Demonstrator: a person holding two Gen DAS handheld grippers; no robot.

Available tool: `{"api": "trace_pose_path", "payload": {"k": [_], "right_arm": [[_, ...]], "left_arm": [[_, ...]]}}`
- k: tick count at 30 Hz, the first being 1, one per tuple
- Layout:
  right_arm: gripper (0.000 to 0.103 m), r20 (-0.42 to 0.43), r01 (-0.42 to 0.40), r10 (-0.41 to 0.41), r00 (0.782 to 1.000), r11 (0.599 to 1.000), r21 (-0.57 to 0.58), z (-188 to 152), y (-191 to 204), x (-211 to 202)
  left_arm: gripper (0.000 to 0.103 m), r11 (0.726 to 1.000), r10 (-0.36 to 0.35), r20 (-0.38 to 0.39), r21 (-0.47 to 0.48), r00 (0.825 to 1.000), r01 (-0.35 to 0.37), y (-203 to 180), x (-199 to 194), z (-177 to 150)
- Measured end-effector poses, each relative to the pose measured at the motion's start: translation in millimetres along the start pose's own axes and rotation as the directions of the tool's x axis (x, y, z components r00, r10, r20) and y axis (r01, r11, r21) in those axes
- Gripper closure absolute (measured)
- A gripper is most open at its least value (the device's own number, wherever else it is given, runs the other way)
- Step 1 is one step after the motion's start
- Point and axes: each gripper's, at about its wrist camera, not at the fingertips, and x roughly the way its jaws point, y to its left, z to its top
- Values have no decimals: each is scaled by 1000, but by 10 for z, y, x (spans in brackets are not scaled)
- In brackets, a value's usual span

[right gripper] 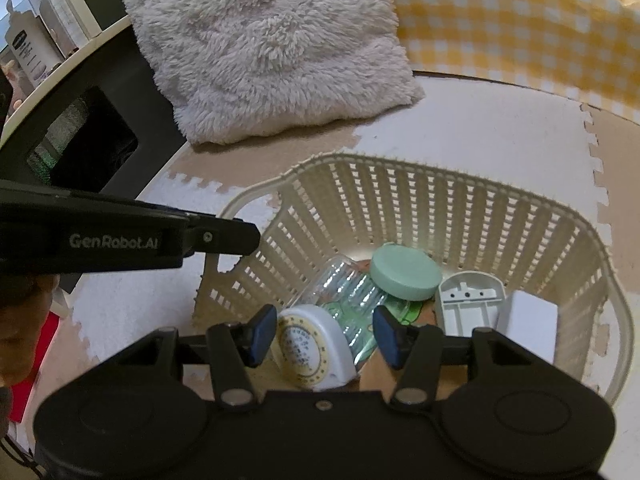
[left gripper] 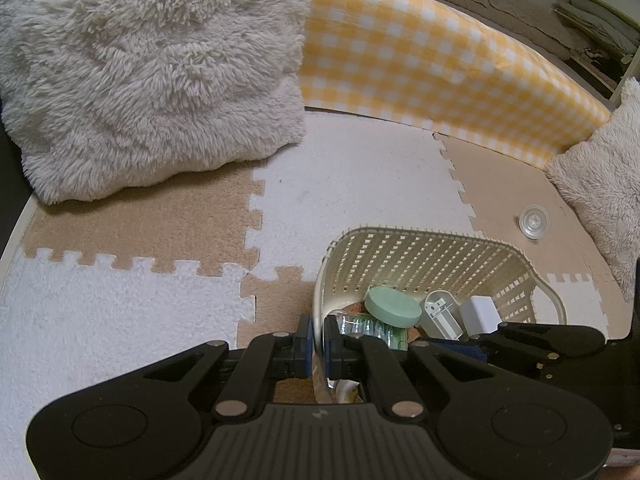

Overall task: Organize rigid objects
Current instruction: 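Carry the tape measure with the right tool into the basket and release, then move the right tool to the clear suction cup and grasp it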

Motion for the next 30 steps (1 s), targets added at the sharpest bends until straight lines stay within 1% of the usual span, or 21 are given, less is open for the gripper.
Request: {"api": "trace_pose_path", "payload": {"k": [5, 7, 11, 14, 15, 16, 18, 21, 23, 24, 27, 30], "right_arm": [[48, 15, 9, -9, 1000, 1000, -25, 48, 2, -118], [47, 35, 19, -18, 999, 1000, -25, 92, -25, -198], [43, 87, 46, -44, 995, 999, -23, 187, -101, -399], [40, 140, 68, -65, 988, 998, -17, 269, -176, -576], [36, 160, 72, -69, 985, 997, -11, 294, -206, -634], [31, 187, 78, -76, 980, 997, -4, 319, -240, -702], [23, 230, 98, -96, 968, 995, 5, 348, -290, -809], [19, 293, 128, -130, 947, 991, 27, 389, -396, -953], [11, 333, 139, -152, 931, 988, 62, 401, -499, -1043], [6, 356, 147, -168, 919, 986, 84, 401, -564, -1089], [3, 393, 181, -223, 892, 973, 141, 389, -744, -1180], [0, 407, 216, -284, 868, 954, 206, 358, -943, -1234]], "left_arm": [[98, 1000, -1, -1, -1, 1000, 1, 2, 1, 0], [98, 1000, 0, -1, -1, 1000, 0, 0, 1, 1], [98, 1000, 0, 0, 0, 1000, 0, 2, 1, 1], [98, 1000, 0, -1, 0, 1000, 0, 1, 0, 2], [98, 1000, 0, -1, 0, 1000, 0, 3, 1, 1], [98, 1000, -1, -1, -1, 1000, 1, 1, 0, 2], [98, 1000, 0, 0, 0, 1000, 0, 2, 1, 1], [98, 1000, 0, 0, 0, 1000, 0, 2, 0, 2], [98, 1000, -1, -1, -1, 1000, 1, 1, 0, 3], [98, 1000, 0, -1, -1, 1000, 0, 2, 1, 2], [98, 1000, 1, -1, 0, 1000, -1, 1, 1, 3], [98, 1000, 0, -1, 1, 1000, 0, 0, 1, -2]]}}
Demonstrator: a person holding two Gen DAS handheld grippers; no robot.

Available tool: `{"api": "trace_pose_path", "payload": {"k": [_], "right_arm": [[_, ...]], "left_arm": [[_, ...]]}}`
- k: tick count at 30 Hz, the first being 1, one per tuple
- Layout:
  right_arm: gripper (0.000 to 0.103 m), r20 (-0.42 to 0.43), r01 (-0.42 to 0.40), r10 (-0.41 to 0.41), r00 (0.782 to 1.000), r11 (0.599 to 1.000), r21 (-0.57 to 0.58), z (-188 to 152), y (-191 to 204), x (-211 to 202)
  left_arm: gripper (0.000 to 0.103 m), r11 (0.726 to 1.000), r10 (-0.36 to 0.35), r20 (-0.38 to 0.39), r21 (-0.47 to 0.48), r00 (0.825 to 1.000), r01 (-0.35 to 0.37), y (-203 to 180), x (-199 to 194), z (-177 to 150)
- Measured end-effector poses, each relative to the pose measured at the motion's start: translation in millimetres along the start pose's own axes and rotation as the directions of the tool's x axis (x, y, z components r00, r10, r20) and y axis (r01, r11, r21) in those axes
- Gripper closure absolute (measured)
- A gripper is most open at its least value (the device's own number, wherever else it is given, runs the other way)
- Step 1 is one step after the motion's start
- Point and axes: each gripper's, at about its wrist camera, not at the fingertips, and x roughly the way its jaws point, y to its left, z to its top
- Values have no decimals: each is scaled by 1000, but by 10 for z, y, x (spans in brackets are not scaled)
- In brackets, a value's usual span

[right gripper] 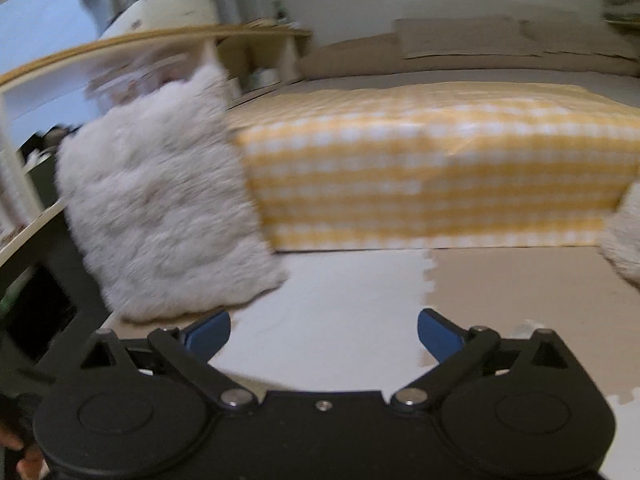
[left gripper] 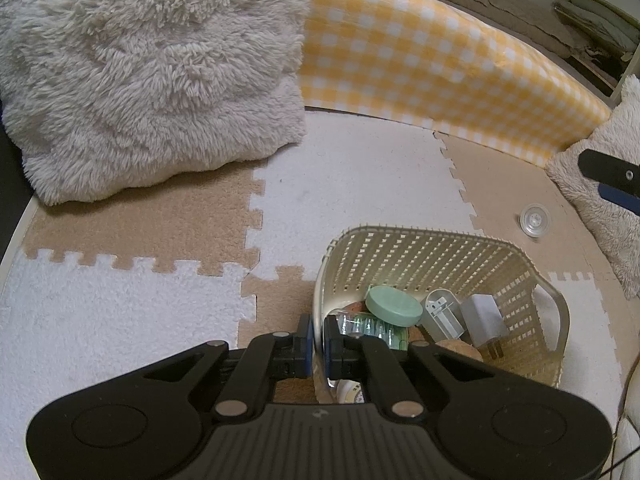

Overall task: Organize rigid objects
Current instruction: 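Move the right tool to the clear suction cup and grasp it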

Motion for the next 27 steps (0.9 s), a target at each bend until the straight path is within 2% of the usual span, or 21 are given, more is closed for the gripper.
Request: {"api": "trace_pose_path", "payload": {"k": [4, 8, 12, 19, 24, 27], "right_arm": [[0, 34, 92, -93, 995, 995, 31, -35, -263, 40], [0, 46, 207, -208, 977, 978, 19, -153, -492, 146], [0, 26, 278, -279, 960, 960, 31, -335, -743, 318], [0, -17, 328, -329, 944, 936, 130, -586, -1146, 566], [1, -3, 360, -361, 932, 930, 73, -653, -1225, 715], [16, 10, 359, -359, 933, 933, 43, -657, -1257, 784]], "left_arm": [[98, 1000, 2, 0, 2, 1000, -2, 1, 1, -1], [98, 1000, 3, 0, 3, 1000, -3, -7, 2, -6], [98, 1000, 3, 0, 2, 1000, -3, -3, -1, -11], [98, 1000, 4, 1, 5, 1000, -4, 1, 0, -10], [98, 1000, 3, -1, 8, 1000, -3, -6, -8, -15], [98, 1000, 3, 0, 13, 1000, -3, -14, -10, -16]]}}
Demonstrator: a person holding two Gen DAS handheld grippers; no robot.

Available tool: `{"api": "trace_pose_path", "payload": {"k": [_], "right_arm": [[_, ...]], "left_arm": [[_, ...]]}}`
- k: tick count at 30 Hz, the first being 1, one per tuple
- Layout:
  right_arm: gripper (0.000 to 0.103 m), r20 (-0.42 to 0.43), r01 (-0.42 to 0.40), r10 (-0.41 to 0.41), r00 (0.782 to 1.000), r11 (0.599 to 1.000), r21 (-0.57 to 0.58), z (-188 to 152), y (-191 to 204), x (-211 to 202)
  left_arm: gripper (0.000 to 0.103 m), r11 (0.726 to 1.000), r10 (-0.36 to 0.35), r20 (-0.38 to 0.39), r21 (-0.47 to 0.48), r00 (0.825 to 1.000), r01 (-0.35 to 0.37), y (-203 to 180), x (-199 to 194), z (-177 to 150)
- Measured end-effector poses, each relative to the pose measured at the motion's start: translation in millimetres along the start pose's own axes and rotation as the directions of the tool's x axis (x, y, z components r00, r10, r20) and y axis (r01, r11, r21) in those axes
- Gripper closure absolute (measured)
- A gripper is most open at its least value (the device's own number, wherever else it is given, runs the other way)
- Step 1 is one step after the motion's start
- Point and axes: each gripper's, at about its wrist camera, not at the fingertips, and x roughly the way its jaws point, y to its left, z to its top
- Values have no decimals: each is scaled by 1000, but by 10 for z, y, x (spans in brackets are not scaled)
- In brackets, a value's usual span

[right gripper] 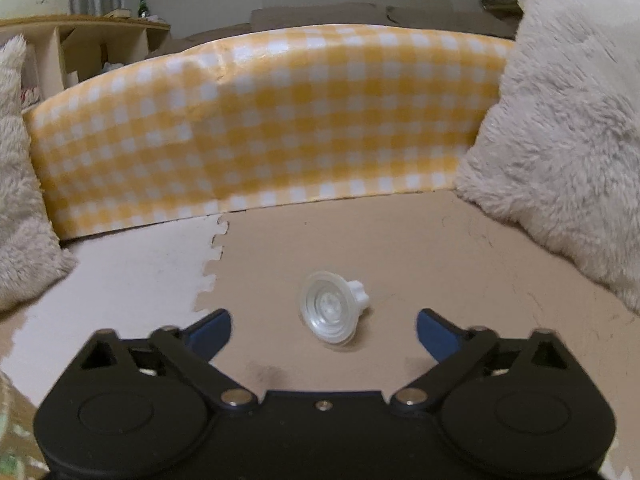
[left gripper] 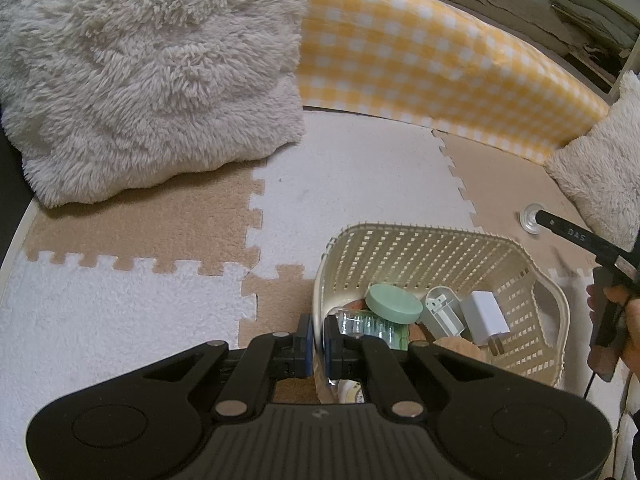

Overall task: Organize rigid objects
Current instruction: 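Move the right tool to the clear suction cup and grasp it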

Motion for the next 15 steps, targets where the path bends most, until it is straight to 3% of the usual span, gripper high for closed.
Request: {"api": "trace_pose_path", "payload": {"k": [6, 11, 15], "right_arm": [[48, 3, -13, 13, 1000, 1000, 4, 10, -25, 135], [59, -10, -4, 4, 1000, 1000, 0, -16, -12, 236], [85, -14, 17, -17, 1000, 1000, -8, -15, -23, 261]], "left_arm": [[98, 1000, -6, -5, -2, 1000, 6, 5, 21, 0], [97, 1000, -5, -14, 4, 1000, 5, -2, 45, -8], [97, 1000, -5, -14, 3, 1000, 6, -1, 51, -4]]}}
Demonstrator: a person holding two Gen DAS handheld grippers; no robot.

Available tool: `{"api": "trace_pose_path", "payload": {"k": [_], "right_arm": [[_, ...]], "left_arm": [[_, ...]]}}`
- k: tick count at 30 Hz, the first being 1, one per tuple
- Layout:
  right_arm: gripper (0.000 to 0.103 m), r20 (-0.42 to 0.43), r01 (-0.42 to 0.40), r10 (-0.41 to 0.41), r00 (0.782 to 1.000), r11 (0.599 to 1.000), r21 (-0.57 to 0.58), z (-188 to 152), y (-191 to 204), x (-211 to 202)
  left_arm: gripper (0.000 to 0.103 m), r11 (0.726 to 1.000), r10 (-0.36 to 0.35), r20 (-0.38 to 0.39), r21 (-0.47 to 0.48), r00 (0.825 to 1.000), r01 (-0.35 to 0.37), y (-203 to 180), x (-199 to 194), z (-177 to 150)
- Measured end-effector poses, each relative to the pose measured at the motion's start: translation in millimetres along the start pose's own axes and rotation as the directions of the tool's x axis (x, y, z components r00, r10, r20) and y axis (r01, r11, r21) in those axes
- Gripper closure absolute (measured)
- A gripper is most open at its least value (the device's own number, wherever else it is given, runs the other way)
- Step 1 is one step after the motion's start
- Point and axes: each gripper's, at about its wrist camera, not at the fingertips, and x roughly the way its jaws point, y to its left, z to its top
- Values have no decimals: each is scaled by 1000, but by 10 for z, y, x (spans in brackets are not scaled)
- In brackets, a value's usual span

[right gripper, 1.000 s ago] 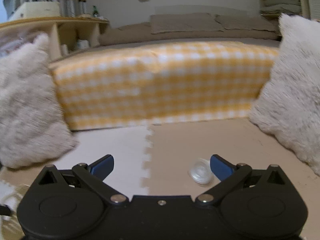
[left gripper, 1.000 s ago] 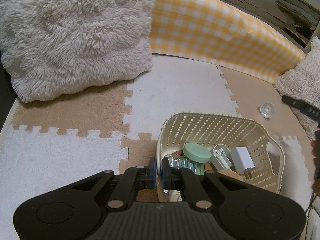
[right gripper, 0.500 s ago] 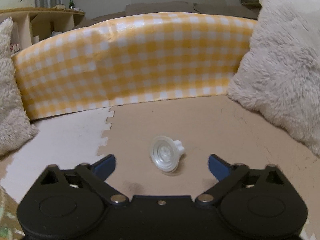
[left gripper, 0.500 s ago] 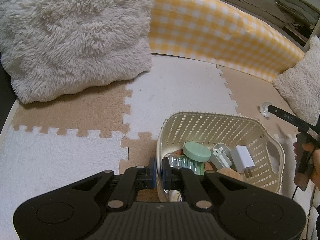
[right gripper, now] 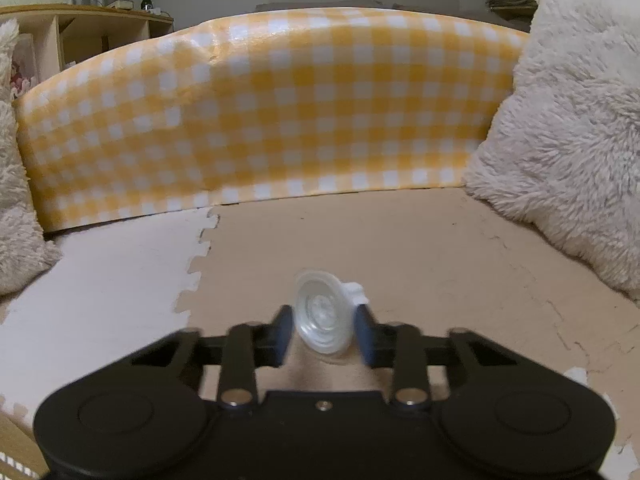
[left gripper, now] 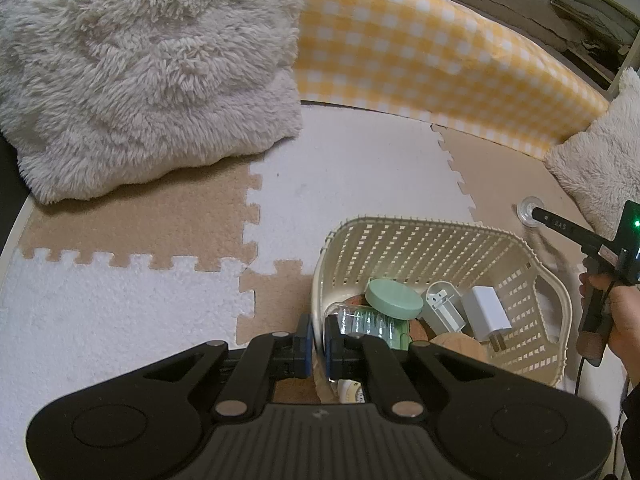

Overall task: Organize rigid objects
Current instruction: 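Move the right tool to the clear suction cup and grasp it, then carry the suction cup with the right tool into the basket and release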

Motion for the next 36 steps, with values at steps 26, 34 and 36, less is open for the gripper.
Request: {"api": "trace_pose_path", "payload": {"k": [26, 34, 36], "right_arm": [[95, 107, -108, 106, 989, 994, 5, 515, 163, -904], [95, 125, -294, 293, 948, 956, -5, 663, 547, -1418], [95, 111, -333, 334, 936, 942, -33, 630, 690, -1517]], "left_arm": [[97, 1000, -2, -6, -9, 1000, 2, 17, 2, -5], [97, 1000, -1, -6, -7, 1000, 1, 18, 1, -6], [97, 1000, -1, -6, -8, 1000, 1, 18, 1, -6]]}}
